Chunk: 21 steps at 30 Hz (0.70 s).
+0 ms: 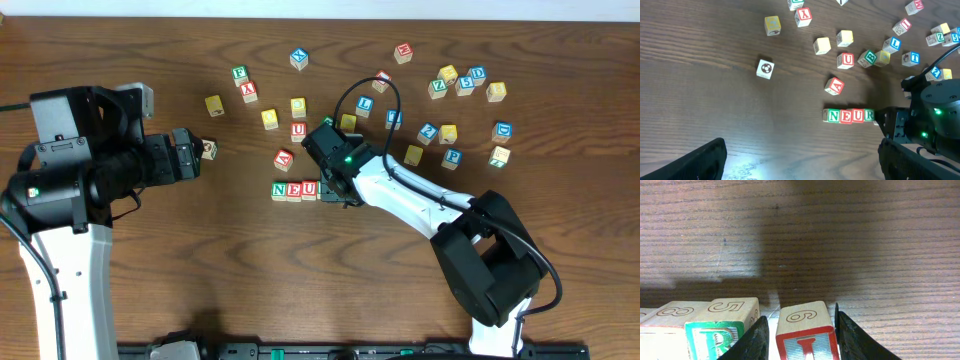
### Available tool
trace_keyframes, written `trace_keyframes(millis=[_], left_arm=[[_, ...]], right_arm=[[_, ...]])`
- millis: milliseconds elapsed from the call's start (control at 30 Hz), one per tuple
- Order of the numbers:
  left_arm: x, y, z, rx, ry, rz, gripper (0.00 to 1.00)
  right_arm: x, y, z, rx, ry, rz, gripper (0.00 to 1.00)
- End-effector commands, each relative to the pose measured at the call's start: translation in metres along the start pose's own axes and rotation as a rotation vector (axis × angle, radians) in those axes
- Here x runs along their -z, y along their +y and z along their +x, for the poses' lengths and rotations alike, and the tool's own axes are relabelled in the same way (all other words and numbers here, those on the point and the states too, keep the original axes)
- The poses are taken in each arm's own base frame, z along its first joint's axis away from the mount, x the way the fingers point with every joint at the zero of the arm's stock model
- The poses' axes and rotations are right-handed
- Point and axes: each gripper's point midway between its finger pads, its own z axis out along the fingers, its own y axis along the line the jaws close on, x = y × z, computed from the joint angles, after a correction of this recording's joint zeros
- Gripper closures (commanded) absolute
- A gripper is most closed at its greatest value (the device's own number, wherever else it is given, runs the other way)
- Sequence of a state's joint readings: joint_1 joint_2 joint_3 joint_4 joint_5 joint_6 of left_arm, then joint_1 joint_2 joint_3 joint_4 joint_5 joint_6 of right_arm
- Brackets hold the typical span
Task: Spell out NEURIPS
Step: 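Open the right gripper and raise it away from the I block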
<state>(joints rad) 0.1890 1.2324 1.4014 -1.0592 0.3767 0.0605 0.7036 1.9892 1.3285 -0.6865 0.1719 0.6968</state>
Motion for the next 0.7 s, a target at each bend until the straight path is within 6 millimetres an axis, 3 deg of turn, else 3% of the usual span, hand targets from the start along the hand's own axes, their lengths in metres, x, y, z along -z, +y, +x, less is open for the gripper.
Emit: trace_keyframes(millis=[0,367,667], left_arm=[[0.005,-0.002,-0.004,-0.013,-0.018,0.005,0.05],[0.005,-0.002,-0.004,-0.013,-0.018,0.005,0.05],[0.005,-0.002,-0.004,-0.013,-0.018,0.005,0.05]], right_arm=[[-0.002,-0.002,0.000,-0.002,-0.007,0.015,0.62],[0.002,-0.007,-0.015,-0.024,-0.026,0.008,0.62],[0.012,0.001,-0.030,-0.022,-0.058,-0.016,0.62]])
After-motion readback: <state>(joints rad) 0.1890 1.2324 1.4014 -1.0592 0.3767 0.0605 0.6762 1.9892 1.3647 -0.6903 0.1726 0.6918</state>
